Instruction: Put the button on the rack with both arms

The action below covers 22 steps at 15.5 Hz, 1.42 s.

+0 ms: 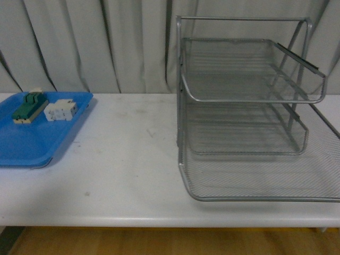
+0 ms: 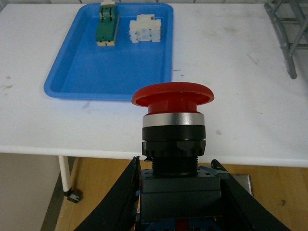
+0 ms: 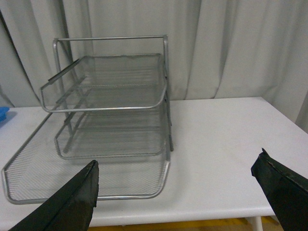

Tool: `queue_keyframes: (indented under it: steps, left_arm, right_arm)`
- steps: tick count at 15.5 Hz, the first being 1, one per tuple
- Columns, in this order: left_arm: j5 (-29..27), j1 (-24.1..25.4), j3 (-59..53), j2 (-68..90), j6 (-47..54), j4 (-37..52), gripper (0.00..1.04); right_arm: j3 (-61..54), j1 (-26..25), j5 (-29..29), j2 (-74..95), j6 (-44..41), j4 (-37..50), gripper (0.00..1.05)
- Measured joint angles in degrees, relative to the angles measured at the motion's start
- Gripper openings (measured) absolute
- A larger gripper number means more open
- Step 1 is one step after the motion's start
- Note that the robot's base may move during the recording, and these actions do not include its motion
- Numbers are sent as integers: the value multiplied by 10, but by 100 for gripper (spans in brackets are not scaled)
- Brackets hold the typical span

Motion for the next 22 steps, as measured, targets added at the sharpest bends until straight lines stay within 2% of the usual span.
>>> queue_keyframes:
  steps: [5, 6, 7, 9, 10, 11, 12, 16, 20, 21, 22]
  left_arm:
    - [0, 0, -1, 0, 0, -1, 36]
    - [-21, -15, -1, 7, 27, 20, 36]
    - [-34, -50, 5, 42, 75, 64, 36]
    - [-18, -124, 43, 174, 170, 160, 36]
    - [8, -170, 82, 239, 203, 197, 36]
    - [63, -244, 179, 356, 237, 210, 36]
    - [87, -275, 227, 422, 242, 202, 36]
    - [82, -334, 354, 601, 244, 187, 36]
    - [66, -343, 459, 750, 239, 142, 36]
    - [61, -338, 482, 774, 218, 133, 50]
    - [83, -327, 470, 740, 207, 132, 82]
  right_arm:
    - [0, 0, 0, 0, 0, 1, 98]
    - [0, 0, 2, 0, 0, 0, 98]
    - [0, 0, 2, 0, 0, 0, 98]
    - [0, 0, 2, 0, 0, 0, 98]
    - [0, 0, 2, 0, 0, 0, 98]
    - [0, 0, 2, 0, 0, 0, 98]
    - [0, 0, 2, 0, 0, 0, 98]
    - [0, 0, 2, 0, 0, 0, 98]
    - [0, 0, 2, 0, 0, 0, 98]
    - [0, 0, 2, 0, 0, 0, 98]
    - [0, 0, 2, 0, 0, 0, 98]
